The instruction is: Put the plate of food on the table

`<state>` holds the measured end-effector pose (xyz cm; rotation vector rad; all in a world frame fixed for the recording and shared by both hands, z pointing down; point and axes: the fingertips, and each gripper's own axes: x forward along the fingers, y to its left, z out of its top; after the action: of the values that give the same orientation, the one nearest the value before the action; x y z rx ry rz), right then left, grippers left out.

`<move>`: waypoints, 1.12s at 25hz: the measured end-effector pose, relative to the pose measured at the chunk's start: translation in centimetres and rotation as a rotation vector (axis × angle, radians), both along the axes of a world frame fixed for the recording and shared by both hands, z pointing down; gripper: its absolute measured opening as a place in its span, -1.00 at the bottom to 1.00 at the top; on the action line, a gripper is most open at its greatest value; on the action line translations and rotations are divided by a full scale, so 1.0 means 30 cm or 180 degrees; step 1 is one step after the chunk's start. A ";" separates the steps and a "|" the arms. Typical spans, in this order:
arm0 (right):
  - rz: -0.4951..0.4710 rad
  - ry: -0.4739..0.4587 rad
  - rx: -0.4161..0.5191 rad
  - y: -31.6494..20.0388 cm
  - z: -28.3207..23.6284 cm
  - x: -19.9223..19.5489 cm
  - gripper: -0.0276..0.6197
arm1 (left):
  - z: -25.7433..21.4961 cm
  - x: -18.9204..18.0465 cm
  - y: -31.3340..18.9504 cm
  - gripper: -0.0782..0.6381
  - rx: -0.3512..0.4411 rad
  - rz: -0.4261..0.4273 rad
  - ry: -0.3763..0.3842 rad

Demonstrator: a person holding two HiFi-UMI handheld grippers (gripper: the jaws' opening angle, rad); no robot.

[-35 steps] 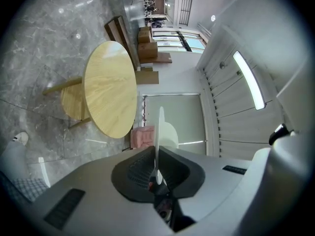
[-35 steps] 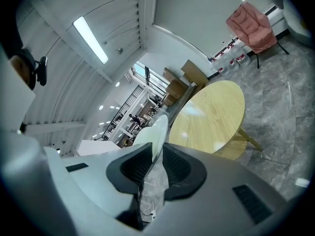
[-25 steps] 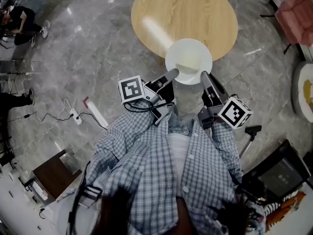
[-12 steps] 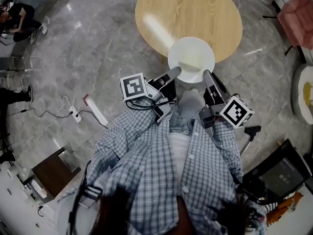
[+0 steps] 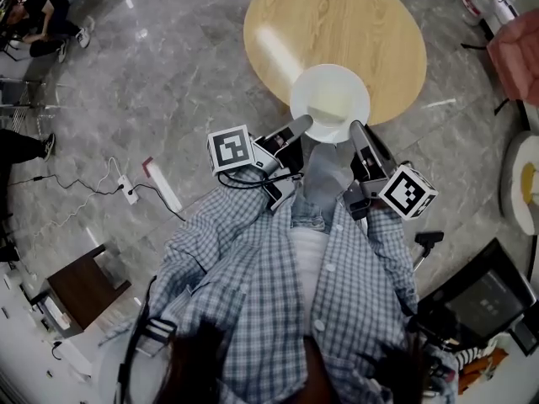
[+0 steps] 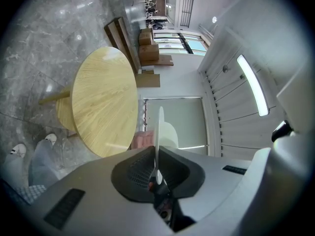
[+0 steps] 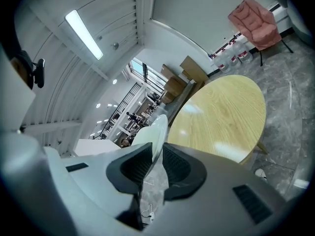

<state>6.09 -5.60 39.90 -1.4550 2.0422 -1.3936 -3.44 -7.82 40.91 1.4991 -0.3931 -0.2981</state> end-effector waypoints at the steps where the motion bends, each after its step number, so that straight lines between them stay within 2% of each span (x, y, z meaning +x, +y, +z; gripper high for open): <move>1: -0.0010 0.0003 -0.0005 0.000 0.001 -0.002 -0.69 | 0.002 -0.002 0.001 -0.73 -0.0008 -0.0007 -0.0001; 14: -0.0045 -0.0028 -0.0131 0.003 0.031 -0.005 -0.69 | 0.034 -0.008 0.004 -0.73 -0.0062 0.0008 -0.0048; 23: -0.0135 -0.0062 -0.0292 -0.064 0.045 0.047 -0.69 | 0.044 0.038 -0.058 -0.73 -0.0128 0.0025 -0.0210; 28: -0.0154 -0.0068 -0.0385 -0.052 0.124 0.053 -0.69 | 0.134 0.039 -0.046 -0.73 -0.0179 0.0067 -0.0318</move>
<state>7.69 -7.15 43.61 -1.4397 2.0244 -1.5702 -2.28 -9.21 44.93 1.4657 -0.4614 -0.1944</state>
